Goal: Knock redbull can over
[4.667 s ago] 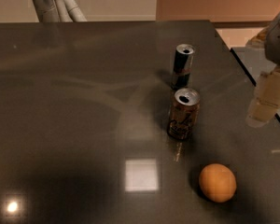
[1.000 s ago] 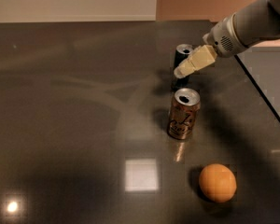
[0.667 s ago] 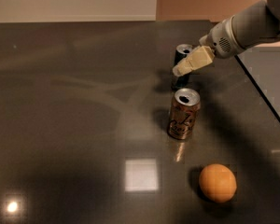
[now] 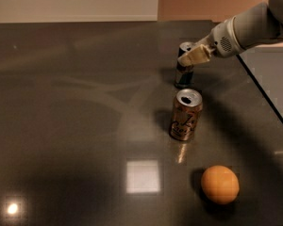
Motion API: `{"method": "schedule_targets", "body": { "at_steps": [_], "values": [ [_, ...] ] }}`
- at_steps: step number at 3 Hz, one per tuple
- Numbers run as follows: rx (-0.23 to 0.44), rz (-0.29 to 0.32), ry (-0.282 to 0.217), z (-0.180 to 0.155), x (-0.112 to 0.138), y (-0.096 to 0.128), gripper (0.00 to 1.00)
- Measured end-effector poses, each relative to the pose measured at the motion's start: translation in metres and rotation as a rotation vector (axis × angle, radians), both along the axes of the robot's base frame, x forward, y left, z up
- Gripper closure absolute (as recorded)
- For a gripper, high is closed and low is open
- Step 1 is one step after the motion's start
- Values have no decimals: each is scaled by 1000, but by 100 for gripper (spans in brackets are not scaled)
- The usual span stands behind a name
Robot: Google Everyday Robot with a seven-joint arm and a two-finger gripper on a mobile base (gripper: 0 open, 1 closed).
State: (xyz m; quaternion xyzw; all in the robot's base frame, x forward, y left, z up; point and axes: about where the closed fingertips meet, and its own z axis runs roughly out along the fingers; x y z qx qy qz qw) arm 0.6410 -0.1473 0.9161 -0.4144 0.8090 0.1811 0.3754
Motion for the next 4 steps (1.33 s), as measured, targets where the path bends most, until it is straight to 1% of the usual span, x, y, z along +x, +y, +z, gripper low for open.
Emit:
{"method": "schedule_targets", "body": {
  "at_steps": [1,2,3,4],
  "values": [
    [15,-2,3,0,3,0,82],
    [25,34,29,18,-2,5,100],
    [-65,75,4,43,-3,4,100],
    [-220,179,34,53,-21,7,100]
  ]
}}
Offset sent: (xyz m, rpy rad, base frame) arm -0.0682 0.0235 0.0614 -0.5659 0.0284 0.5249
